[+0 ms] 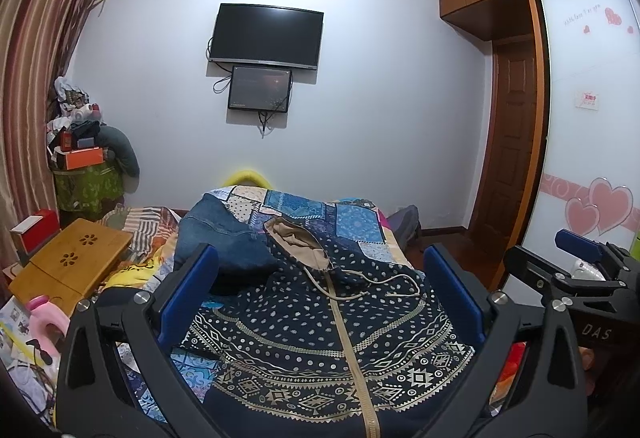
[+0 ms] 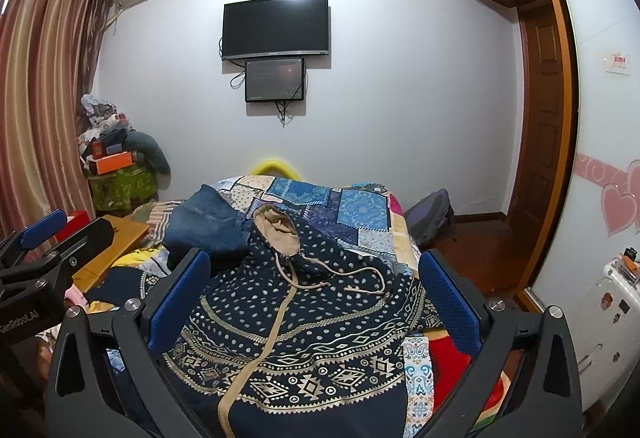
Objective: Fold large clothes
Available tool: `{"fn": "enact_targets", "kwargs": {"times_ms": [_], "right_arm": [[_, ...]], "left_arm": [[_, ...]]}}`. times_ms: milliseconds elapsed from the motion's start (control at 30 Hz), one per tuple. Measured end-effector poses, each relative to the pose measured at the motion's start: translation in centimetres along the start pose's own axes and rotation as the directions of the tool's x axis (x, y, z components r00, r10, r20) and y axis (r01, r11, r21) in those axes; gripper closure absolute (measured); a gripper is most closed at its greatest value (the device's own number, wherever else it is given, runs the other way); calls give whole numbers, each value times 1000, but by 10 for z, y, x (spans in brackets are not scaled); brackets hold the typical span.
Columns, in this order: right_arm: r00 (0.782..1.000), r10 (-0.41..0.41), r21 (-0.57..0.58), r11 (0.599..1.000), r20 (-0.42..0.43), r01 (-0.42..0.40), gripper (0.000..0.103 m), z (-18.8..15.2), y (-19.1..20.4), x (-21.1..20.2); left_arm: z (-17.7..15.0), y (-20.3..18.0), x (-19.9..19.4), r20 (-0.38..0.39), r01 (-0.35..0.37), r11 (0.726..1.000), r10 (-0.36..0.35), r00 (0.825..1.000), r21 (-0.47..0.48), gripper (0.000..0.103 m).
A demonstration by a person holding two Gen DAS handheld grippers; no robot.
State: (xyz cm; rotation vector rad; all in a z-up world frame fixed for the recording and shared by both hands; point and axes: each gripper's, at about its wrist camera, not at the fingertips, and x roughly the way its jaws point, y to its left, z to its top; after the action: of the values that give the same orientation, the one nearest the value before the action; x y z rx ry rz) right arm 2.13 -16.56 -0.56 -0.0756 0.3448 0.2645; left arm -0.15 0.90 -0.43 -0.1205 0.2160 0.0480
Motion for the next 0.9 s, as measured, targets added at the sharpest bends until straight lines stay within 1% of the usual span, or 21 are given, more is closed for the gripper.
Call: {"fn": "enact_targets", "kwargs": {"times_ms": [900], "right_arm": [[1000, 1, 3, 1000, -8, 0, 0, -2, -1, 2]], "left_arm": [[-1, 4, 5, -14, -9, 1000, 9, 1000, -22, 0]]}}
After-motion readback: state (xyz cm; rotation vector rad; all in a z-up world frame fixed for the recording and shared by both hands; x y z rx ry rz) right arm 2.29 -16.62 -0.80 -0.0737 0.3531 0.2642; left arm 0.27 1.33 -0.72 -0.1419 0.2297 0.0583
